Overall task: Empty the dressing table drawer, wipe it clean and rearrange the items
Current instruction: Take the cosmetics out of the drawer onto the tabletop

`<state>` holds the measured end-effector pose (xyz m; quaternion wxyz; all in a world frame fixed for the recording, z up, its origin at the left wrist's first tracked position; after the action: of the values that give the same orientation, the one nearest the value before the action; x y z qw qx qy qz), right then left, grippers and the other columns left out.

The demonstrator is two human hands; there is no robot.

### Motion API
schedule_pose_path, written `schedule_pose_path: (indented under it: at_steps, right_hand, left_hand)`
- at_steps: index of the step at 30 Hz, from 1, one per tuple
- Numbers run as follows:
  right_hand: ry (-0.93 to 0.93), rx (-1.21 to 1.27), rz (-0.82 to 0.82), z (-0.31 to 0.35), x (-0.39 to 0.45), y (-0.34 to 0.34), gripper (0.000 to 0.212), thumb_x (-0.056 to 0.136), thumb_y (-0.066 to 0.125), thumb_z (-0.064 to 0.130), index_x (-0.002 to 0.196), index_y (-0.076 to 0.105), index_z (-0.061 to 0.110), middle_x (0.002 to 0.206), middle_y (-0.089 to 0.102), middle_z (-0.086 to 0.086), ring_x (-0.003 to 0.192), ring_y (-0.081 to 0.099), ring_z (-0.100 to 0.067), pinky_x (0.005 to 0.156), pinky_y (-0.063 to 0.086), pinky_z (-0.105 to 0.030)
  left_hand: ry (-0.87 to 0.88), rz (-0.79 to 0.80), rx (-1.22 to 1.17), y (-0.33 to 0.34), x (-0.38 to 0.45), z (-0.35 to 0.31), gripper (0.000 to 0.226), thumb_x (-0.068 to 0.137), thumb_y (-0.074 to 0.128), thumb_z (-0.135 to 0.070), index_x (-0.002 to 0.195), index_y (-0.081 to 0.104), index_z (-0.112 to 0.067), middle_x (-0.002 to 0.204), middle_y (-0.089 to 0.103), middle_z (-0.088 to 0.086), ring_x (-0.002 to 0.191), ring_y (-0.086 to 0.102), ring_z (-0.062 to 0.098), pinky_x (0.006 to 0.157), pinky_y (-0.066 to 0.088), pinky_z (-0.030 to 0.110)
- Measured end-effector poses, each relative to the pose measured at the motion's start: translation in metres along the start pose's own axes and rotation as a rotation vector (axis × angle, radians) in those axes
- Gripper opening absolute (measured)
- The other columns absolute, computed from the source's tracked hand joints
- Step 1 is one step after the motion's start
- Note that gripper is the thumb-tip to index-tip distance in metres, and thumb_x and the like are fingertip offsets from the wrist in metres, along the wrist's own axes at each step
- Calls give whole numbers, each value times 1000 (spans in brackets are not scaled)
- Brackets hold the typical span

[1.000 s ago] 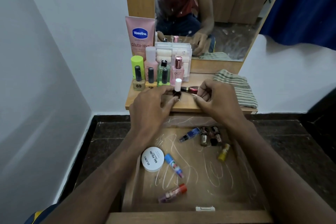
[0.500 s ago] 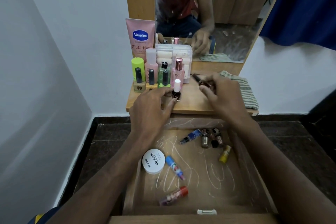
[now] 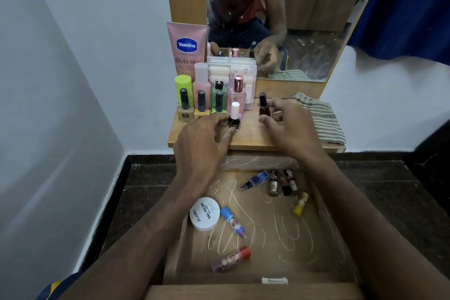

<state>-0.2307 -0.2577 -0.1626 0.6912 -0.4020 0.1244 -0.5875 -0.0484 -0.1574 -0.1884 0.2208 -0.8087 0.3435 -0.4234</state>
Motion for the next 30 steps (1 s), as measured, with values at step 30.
schedule_pose_path:
  at_steps: [30]
  right_hand:
    - [-309, -2, -121, 28, -34, -26, 8, 87, 85, 22, 85, 78, 18, 74, 70, 13, 68, 66, -6, 60, 51, -14]
  left_hand:
    - [169, 65, -142, -5, 0, -2, 18, 91, 81, -37, 105, 75, -28, 90, 74, -15, 78, 67, 1, 69, 60, 25]
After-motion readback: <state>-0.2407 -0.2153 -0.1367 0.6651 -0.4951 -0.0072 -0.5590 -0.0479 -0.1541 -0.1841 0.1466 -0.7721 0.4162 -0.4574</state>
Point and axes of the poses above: each hand's wrist, its own x-axis towards the middle knuckle, its own y-axis out of the palm, z = x × y, the point moved 5 cm from there along x, towards the middle knuckle
